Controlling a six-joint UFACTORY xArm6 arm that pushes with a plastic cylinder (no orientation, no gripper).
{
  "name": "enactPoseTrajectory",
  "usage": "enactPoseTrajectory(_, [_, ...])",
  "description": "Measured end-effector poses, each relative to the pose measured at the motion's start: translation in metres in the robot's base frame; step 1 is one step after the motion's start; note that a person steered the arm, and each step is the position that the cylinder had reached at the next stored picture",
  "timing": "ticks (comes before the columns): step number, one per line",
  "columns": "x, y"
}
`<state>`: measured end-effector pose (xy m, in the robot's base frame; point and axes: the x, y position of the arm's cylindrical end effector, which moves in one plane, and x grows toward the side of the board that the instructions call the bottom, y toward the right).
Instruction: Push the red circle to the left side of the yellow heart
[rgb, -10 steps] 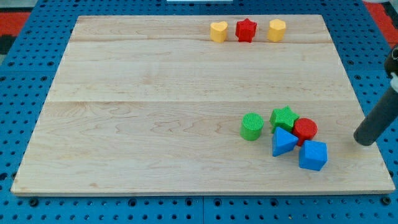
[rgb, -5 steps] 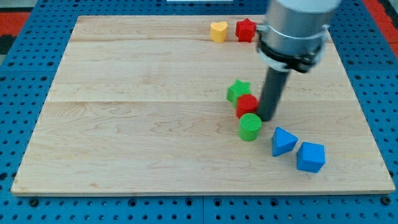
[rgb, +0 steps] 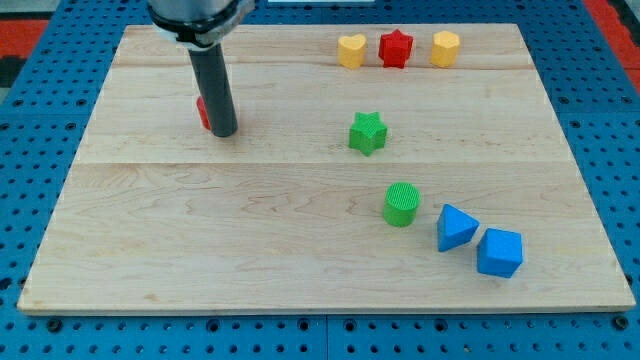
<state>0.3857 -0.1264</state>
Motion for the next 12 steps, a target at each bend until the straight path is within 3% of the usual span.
enactPoseTrajectory(2, [-0.007,-0.061])
enactPoseTrajectory(5, [-0.051,0.045])
enactPoseTrajectory(10, [-0.119,0.095])
enactPoseTrajectory(12, [-0.01,0.121])
